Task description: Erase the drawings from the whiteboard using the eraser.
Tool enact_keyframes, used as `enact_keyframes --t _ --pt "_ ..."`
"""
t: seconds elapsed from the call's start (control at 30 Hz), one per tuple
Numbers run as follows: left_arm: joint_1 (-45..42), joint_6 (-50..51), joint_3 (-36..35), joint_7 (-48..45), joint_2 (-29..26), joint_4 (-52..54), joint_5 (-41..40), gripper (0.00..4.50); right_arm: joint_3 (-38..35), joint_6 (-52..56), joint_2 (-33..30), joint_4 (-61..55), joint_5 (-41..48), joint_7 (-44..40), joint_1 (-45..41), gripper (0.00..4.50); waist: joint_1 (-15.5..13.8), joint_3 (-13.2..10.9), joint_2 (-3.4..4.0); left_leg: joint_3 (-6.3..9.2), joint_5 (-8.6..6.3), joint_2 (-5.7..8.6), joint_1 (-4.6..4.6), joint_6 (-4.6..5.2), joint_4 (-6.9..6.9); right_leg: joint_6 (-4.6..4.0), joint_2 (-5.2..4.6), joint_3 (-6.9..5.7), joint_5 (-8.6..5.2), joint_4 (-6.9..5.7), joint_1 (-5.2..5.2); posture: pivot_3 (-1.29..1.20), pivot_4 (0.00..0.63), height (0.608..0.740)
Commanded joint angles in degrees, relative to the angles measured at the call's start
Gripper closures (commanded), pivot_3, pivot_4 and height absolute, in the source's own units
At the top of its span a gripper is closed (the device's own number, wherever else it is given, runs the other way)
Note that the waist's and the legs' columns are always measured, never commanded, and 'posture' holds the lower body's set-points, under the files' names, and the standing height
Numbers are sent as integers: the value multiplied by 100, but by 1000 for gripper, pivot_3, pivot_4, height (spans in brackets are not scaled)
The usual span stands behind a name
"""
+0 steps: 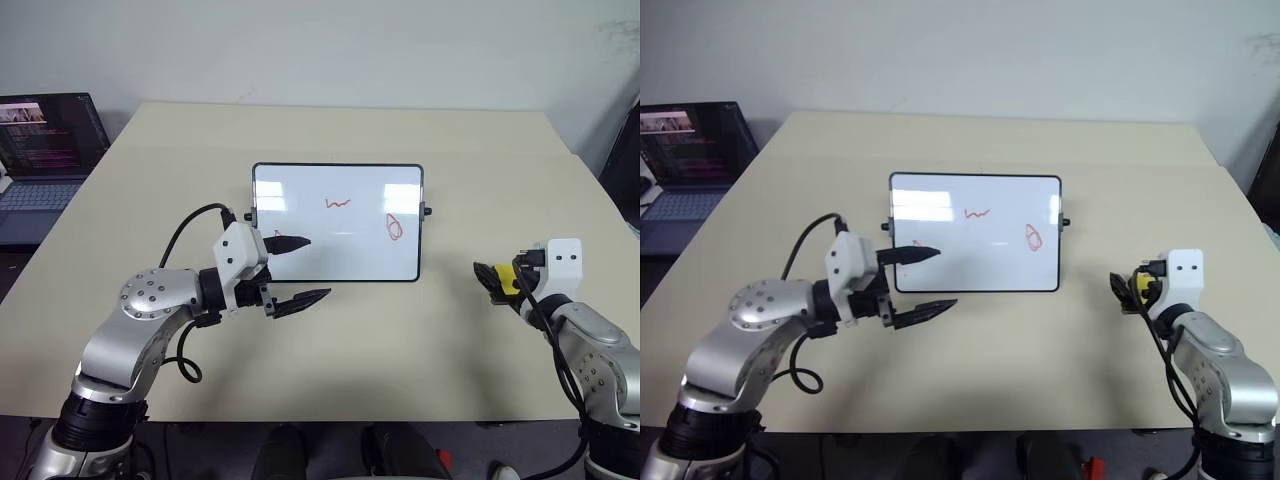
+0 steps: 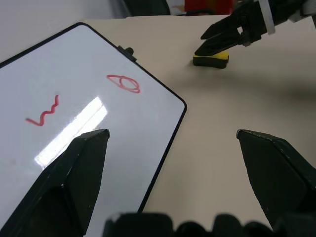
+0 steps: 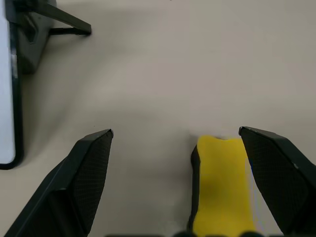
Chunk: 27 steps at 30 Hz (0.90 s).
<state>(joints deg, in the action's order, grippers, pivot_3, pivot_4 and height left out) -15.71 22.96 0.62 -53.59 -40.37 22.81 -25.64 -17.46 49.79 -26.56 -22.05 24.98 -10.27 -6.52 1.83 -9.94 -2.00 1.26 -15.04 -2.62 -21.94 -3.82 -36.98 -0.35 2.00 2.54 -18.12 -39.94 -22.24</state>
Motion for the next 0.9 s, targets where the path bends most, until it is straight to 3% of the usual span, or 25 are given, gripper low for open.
enact_keyframes --t 0.03,0.6,0.73,0.9 --pt "-225 -218 117 -137 10 62 79 0 38 -214 -114 201 -199 -66 -153 36 1 0 0 -2 0 0 0 0 0 0 0 1 0 0 -1 0 150 740" --pt "-332 -435 385 -419 238 -173 95 0 -96 -556 -227 896 -420 -307 -253 36 3 0 1 -3 0 0 -1 0 0 -1 0 5 1 1 0 0 150 740" --pt "-296 -473 372 -432 224 -193 103 0 -46 -572 -181 995 -449 -307 -279 927 1 0 0 -3 0 0 -1 0 0 -1 0 5 1 1 -1 0 150 740" --pt "-249 -461 343 -414 216 -172 125 0 31 -632 -126 1108 -548 -305 -329 2781 2 0 1 -3 0 -1 -1 0 0 -1 0 5 1 1 0 0 150 740"
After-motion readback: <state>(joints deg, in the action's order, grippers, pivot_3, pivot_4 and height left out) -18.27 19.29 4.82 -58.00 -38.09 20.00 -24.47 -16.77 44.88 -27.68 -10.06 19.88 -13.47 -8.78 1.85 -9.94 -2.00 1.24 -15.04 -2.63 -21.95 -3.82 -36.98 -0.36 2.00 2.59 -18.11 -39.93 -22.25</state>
